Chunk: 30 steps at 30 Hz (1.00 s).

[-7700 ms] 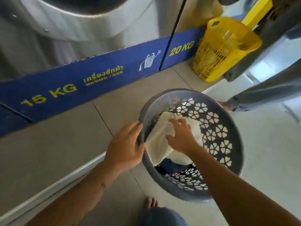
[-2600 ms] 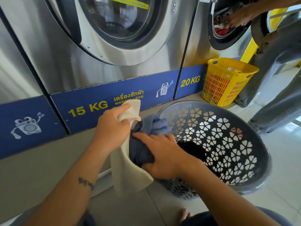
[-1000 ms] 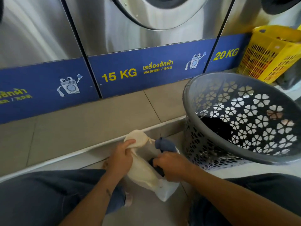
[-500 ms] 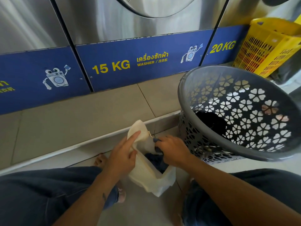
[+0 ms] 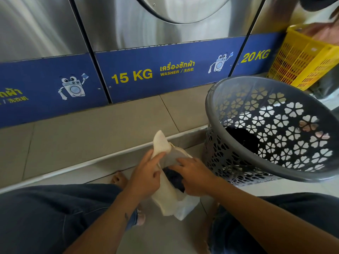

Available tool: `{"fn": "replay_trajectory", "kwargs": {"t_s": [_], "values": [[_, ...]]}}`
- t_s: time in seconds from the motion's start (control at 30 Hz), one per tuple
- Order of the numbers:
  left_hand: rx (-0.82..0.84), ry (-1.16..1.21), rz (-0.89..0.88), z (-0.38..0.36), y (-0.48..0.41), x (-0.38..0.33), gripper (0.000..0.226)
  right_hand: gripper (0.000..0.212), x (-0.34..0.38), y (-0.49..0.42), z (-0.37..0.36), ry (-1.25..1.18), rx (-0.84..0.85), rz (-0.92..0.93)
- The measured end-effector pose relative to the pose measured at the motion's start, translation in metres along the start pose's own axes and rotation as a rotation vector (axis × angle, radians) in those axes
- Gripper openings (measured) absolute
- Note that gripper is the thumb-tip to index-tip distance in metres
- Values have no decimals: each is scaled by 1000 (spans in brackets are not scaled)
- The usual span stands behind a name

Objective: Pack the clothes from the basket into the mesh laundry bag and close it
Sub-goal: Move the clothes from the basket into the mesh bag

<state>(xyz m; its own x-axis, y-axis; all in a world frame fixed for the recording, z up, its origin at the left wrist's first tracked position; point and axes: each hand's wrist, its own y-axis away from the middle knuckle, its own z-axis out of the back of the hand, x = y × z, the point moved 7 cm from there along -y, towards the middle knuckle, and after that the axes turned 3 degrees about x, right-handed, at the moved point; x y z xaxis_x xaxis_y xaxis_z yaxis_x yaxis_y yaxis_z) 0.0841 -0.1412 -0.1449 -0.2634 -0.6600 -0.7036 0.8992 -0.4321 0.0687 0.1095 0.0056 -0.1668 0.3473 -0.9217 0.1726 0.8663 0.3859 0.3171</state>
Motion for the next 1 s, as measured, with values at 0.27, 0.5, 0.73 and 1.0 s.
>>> {"fn": "replay_trajectory", "kwargs": {"t_s": [0.27,0.5,0.73,1.0], "values": [[-11,85,71,-6,-10,-8,66,49,-22,13,-7,-117,179,-222],[-170,150,29,12,-20,-32,69,28,-27,6,34,-83,-78,-241],[-151,122,67,7,-23,-31,69,33,-21,17,39,-103,-109,-145],[-139,169,96,-3,-41,-47,61,42,-9,55,128,-275,-365,1]]}}
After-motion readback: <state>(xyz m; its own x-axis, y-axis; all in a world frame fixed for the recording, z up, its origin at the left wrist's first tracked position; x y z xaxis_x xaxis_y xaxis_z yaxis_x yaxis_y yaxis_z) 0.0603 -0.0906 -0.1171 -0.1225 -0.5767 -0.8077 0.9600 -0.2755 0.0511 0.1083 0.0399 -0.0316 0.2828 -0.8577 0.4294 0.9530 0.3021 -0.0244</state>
